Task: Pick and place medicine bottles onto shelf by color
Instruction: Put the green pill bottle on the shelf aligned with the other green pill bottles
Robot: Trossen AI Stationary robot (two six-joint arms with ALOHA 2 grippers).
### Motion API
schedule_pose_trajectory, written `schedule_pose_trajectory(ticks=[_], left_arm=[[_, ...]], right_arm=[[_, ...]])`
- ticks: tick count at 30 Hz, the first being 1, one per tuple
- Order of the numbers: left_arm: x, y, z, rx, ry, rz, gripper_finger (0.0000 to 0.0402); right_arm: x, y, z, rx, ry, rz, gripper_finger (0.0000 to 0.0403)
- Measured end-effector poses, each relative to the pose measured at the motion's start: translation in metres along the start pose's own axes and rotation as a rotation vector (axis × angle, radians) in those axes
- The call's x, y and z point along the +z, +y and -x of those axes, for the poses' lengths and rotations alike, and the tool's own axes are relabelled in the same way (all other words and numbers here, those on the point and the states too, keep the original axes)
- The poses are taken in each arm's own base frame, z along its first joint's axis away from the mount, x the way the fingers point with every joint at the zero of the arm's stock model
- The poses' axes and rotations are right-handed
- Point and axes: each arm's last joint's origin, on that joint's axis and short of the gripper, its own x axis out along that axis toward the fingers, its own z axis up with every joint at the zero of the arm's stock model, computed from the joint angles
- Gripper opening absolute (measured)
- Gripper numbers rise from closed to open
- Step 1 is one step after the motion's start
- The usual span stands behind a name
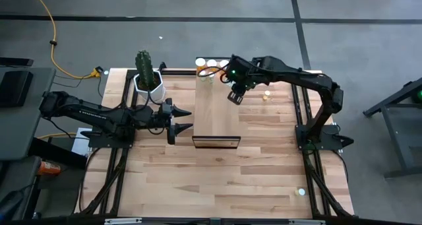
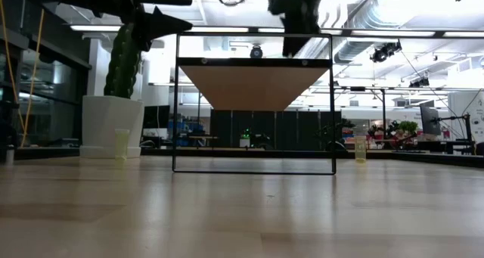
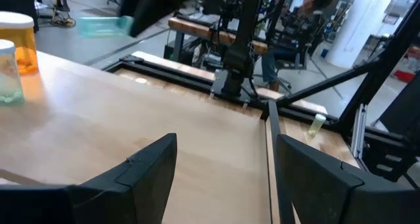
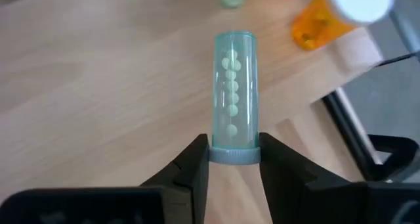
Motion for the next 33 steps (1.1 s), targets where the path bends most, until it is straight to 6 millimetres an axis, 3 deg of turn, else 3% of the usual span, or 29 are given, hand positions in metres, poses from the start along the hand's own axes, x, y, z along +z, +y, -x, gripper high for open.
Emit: schedule_pose_trajectory(ticks=[5, 10, 17, 25, 33], left_arm=[[0.003, -0.001, -0.003, 0.004, -0.048, 0.013, 0.0250], [0.001, -0.006, -0.010, 0.006, -0.093, -0.003, 0.0243], [-0.003, -0.013, -0.028, 0.054, -0.214, 0.010, 0.0182], [-0.004, -0.015, -0.043, 0.124, -0.230, -0.003, 0.0012], [0.005, -0.029, -0.044, 0.100, -0.248, -0.049, 0.0003]], right_arm=[[-0.004, 0.029, 0.016, 0.100, 0.010, 0.076, 0.0097], [-0.013, 0.066, 0.019, 0.202, 0.015, 0.174, 0.0097], [-0.019, 0.103, 0.026, 0.266, -0.054, 0.247, 0.0097], [-0.020, 0.121, 0.032, 0.307, -0.120, 0.278, 0.0097], [-0.018, 0.124, 0.033, 0.319, -0.146, 0.267, 0.0097]])
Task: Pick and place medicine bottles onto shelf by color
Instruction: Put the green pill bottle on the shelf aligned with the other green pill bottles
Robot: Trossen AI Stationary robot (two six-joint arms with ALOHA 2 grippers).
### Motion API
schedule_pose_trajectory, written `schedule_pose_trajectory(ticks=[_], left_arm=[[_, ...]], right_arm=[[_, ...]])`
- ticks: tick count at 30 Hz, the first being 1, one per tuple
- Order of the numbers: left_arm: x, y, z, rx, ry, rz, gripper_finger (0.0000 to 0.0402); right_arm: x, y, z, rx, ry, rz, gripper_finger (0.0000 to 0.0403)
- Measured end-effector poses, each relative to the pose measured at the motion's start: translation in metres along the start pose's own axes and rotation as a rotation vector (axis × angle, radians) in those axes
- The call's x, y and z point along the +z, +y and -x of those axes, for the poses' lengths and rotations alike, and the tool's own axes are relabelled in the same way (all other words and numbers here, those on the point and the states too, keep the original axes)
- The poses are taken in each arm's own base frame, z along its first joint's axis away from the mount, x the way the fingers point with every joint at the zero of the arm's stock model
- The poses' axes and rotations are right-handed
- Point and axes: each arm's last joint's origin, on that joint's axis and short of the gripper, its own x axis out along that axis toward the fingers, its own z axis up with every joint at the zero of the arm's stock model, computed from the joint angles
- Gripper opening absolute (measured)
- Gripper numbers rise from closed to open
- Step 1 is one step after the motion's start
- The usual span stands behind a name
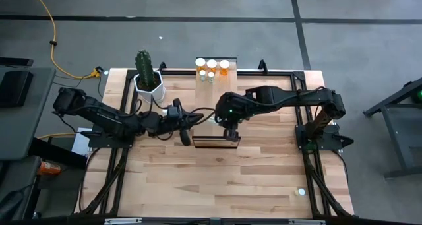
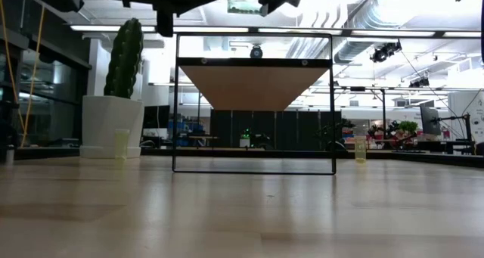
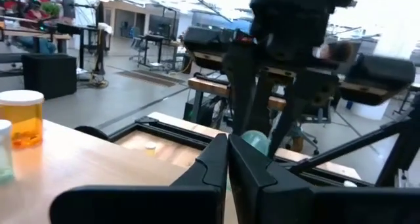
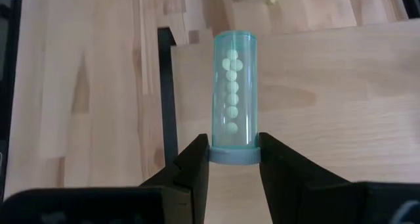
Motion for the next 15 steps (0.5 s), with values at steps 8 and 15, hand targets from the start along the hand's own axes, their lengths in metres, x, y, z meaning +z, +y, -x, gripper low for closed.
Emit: schedule_pose_trajectory(ticks=[8, 15], left_arm=[[-0.001, -0.001, -0.002, 0.004, -0.002, -0.002, 0.0000], [0.001, -0.002, -0.002, -0.014, -0.022, -0.021, 0.0000]], right_arm=[[0.004, 0.002, -0.013, 0.042, -0.002, 0.000, 0.0097], [0.005, 0.004, -0.029, 0.057, 0.023, 0.012, 0.0097]])
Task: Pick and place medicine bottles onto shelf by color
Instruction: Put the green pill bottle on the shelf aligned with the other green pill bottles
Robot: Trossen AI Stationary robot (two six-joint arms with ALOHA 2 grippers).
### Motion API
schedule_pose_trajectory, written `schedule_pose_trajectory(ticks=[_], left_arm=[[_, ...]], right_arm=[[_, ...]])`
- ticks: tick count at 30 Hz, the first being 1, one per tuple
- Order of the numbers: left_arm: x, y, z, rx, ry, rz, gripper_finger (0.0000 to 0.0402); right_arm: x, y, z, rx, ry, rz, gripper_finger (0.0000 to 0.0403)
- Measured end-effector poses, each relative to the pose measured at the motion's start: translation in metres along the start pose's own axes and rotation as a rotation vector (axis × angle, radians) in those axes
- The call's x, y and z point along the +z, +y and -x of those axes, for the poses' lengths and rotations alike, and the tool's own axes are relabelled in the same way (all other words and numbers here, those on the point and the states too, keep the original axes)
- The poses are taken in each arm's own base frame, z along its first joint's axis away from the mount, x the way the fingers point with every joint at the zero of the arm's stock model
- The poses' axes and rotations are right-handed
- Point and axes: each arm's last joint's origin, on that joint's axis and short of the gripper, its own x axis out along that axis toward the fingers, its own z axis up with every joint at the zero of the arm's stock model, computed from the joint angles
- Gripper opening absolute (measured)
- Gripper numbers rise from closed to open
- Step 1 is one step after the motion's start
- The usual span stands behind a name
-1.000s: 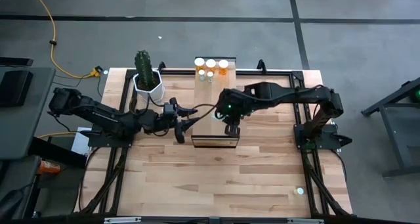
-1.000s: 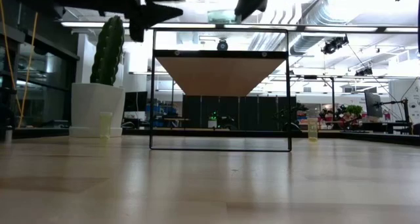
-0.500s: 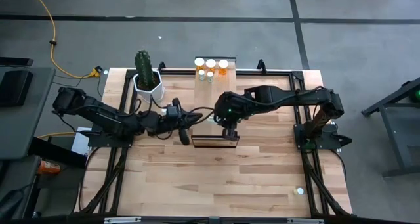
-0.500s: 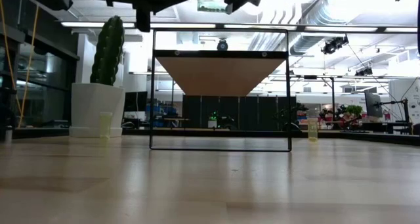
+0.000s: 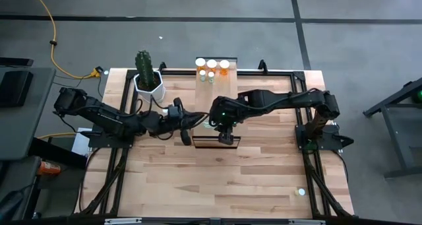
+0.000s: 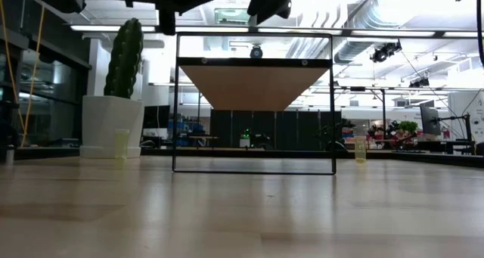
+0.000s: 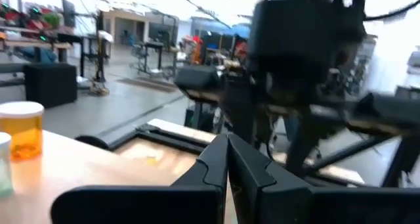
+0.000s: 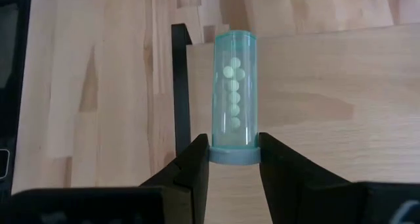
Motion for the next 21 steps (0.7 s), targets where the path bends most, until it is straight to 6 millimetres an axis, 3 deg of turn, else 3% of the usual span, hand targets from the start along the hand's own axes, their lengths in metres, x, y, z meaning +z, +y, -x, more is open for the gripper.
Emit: schedule_pose_trajectory(ticks=[21], left_arm=[[-0.010, 0.008, -0.004, -0.067, 0.121, 0.044, 0.0000]], right_arm=[[0.012, -0.001, 0.021, -0.020, -0.066, 0.026, 0.0106]])
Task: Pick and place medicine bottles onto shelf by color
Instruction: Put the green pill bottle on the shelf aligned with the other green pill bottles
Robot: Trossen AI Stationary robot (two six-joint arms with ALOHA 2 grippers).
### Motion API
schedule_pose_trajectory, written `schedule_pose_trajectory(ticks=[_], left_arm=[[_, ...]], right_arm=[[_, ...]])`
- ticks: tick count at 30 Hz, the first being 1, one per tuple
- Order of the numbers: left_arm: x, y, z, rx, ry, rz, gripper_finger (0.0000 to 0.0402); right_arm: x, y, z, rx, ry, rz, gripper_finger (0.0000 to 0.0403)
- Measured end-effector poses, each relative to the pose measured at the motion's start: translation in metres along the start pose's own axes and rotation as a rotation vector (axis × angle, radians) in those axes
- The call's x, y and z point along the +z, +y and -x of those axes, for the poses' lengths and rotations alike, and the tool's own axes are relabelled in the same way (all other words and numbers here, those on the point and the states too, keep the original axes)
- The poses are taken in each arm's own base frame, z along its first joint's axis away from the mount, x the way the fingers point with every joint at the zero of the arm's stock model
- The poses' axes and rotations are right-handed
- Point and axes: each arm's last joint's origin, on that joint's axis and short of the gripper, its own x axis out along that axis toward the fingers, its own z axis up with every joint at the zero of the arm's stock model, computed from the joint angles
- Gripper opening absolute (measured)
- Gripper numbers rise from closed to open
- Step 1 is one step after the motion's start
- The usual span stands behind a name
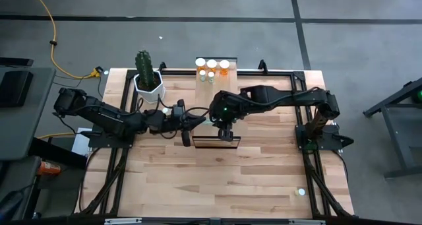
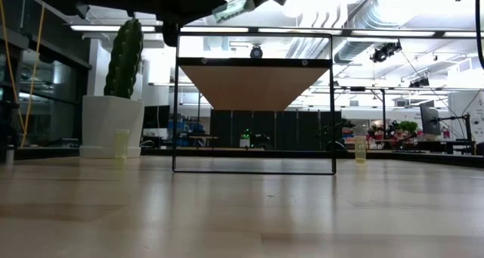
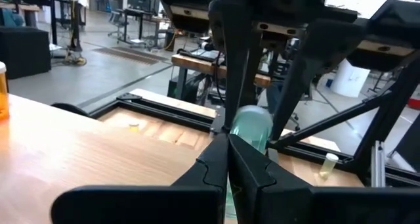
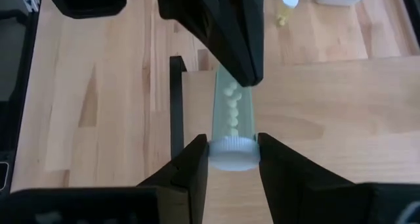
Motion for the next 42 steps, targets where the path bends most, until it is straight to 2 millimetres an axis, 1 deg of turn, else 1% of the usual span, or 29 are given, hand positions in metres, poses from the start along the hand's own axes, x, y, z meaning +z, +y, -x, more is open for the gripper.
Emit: schedule_pose_trajectory(ticks=[22, 35, 37, 39, 42], left_arm=[[-0.002, 0.001, 0.000, 0.003, 0.019, 0.028, 0.0000], [-0.002, 0.001, 0.000, -0.004, 0.022, 0.046, 0.0000], [-0.004, 0.002, 0.000, 0.032, 0.034, 0.021, 0.0000], [-0.004, 0.005, 0.003, 0.104, 0.056, -0.003, 0.0000], [0.003, 0.010, 0.012, 0.218, 0.058, -0.021, 0.0000]], right_arm=[[0.010, 0.001, 0.001, 0.005, -0.099, 0.046, 0.0107], [0.014, 0.000, 0.001, 0.006, -0.142, 0.043, 0.0108], [0.013, -0.002, 0.001, -0.001, -0.133, 0.041, 0.0108], [0.011, -0.007, 0.001, -0.038, -0.114, 0.047, 0.0108], [0.008, -0.017, 0.000, -0.117, -0.078, 0.049, 0.0108]])
